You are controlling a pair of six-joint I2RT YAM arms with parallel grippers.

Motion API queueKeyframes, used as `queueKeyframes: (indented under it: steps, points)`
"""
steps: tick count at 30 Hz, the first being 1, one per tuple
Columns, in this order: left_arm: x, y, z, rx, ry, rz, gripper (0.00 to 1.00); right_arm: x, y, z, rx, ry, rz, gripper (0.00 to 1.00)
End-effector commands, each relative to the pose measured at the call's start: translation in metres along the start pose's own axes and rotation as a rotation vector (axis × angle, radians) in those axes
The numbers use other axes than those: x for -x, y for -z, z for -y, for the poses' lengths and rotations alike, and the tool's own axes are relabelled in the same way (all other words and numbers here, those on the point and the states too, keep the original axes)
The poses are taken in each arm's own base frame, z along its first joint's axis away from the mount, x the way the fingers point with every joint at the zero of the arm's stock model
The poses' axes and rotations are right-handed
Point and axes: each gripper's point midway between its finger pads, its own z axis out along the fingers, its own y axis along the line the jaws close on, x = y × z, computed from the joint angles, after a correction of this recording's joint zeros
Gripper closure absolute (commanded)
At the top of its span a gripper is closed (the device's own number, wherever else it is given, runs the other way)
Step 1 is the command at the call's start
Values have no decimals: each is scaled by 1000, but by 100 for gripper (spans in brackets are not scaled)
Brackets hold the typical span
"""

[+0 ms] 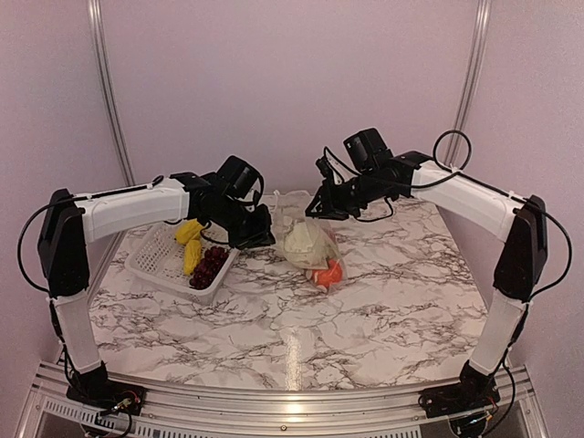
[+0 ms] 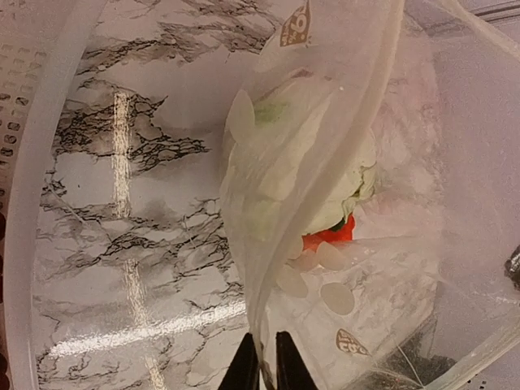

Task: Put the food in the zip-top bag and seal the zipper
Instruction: Adjust the zipper food storage bag at the center of the board.

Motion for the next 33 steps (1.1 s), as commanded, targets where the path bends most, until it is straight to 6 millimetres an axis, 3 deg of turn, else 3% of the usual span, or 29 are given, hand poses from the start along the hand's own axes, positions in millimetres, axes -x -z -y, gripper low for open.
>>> queueKeyframes:
  steps: [1,6,10,12,16,18,20,23,28,33]
  points:
    - [12,-2,17,-61,8,18,94,-9,5,1,-63,17,-41,76]
    - [21,11,31,-103,4,50,100,-10,16,9,-150,-5,-49,75]
    - [28,27,53,-186,-17,79,100,-13,24,15,-216,-26,-61,98]
    - [30,37,68,-243,-31,89,100,-6,34,12,-244,-19,-41,100]
    - [34,70,115,-403,-116,142,100,40,80,5,-402,52,69,100]
    - [37,83,131,-444,-152,183,100,51,99,12,-502,103,85,100]
    - [41,89,140,-470,-155,207,100,41,98,35,-619,153,15,100]
    - [43,77,136,-451,-122,197,100,16,87,60,-675,139,-80,100]
    - [40,49,116,-352,-85,158,100,23,83,35,-535,108,5,100]
    - [42,43,99,-265,-93,178,100,26,72,3,-332,99,60,100]
